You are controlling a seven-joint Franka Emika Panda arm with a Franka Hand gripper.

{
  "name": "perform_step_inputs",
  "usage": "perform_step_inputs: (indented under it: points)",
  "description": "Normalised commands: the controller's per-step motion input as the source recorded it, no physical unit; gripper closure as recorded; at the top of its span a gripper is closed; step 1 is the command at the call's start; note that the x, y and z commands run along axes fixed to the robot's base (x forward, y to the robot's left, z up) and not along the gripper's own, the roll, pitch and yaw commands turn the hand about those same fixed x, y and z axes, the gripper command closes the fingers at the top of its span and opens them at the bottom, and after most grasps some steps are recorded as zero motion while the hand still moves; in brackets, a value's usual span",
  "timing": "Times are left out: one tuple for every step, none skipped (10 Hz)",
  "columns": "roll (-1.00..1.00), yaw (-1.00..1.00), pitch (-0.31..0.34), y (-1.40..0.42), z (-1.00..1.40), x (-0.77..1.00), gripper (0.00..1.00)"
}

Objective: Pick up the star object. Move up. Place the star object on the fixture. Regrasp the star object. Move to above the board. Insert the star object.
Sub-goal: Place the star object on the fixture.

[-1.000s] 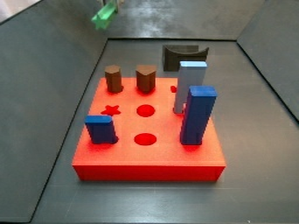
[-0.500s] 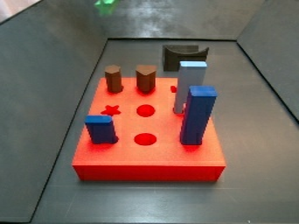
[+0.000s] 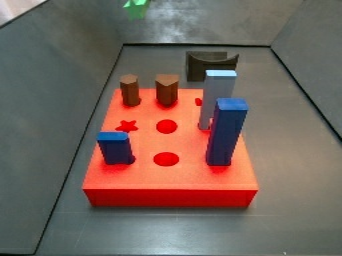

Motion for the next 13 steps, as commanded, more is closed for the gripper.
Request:
perform_step_inputs:
  points:
    - [-0.05, 0.03, 0.010, -0.26, 0.00, 1.00, 1.00]
    - [-0.06, 0.03, 0.027, -0.22, -0.01, 1.00, 1.00]
    - [-0.07, 0.02, 0.038, -0.19, -0.01, 1.00, 1.00]
    - [-0.07, 0.02, 0.047, -0.17, -0.01, 1.00, 1.00]
    - [-0.08, 0.02, 0.059, -0.15, -0.01, 1.00, 1.00]
    - [-0.07, 0.03, 0.070, -0.13, -0.02, 1.00, 1.00]
    - [-0.06, 0.03, 0.075, -0.12, -0.01, 1.00, 1.00]
    - [-1.00, 0.08, 0.207, 0.61, -0.08, 1.00, 1.00]
    - [-1.00, 0.06, 0.211, 0.65, -0.09, 1.00, 1.00]
    - [-1.00, 0.03, 0.215, 0.59, -0.07, 1.00, 1.00]
    - [-1.00, 0.02, 0.222, 0.54, -0.06, 1.00, 1.00]
    - [-1.00, 0.00, 0.226, 0.41, -0.05, 1.00, 1.00]
    - [-1.00, -0.02, 0.228, 0.33, -0.05, 1.00, 1.00]
